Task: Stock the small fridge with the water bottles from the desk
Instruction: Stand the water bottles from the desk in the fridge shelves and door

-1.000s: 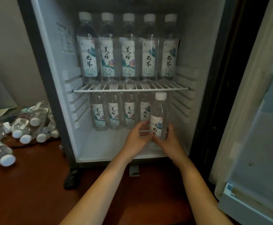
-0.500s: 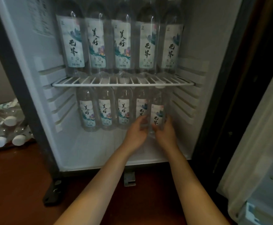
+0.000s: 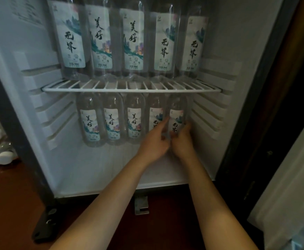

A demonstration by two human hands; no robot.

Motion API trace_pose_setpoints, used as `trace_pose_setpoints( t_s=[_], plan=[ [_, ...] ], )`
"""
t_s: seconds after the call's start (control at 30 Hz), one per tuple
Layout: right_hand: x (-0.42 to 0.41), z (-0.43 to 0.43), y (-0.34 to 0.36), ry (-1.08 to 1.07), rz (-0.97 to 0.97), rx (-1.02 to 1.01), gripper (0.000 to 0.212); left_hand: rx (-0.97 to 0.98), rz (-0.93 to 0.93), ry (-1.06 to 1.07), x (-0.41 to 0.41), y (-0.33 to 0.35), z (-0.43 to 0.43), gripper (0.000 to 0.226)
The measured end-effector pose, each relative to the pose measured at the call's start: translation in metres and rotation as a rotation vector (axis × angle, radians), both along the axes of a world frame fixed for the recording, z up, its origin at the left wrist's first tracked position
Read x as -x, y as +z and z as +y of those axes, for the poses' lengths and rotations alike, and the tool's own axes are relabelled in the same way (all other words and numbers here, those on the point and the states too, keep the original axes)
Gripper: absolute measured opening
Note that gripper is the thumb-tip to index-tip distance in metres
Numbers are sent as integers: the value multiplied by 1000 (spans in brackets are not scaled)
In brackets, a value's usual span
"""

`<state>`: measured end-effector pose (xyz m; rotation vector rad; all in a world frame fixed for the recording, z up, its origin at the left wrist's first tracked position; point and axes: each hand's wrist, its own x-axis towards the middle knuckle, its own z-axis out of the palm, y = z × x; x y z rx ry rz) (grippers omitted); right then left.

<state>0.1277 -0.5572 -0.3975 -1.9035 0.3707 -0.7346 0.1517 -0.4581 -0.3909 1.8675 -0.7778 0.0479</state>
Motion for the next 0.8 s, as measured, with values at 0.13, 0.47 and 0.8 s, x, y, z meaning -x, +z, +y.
trace_pose_setpoints(
  t_s=[0.13,0.47,0.8],
  plan=[
    [-4,-2,3,4,22,-3,52,-3,-4,-19,-3,1,-4,73],
    [-11,-2,10,-3,72,8,45,-27,-3,-31,-8,3,-8,70],
    [14,15,13,-176,38,41,35,-52,11,-45,6,7,14,73]
  ],
)
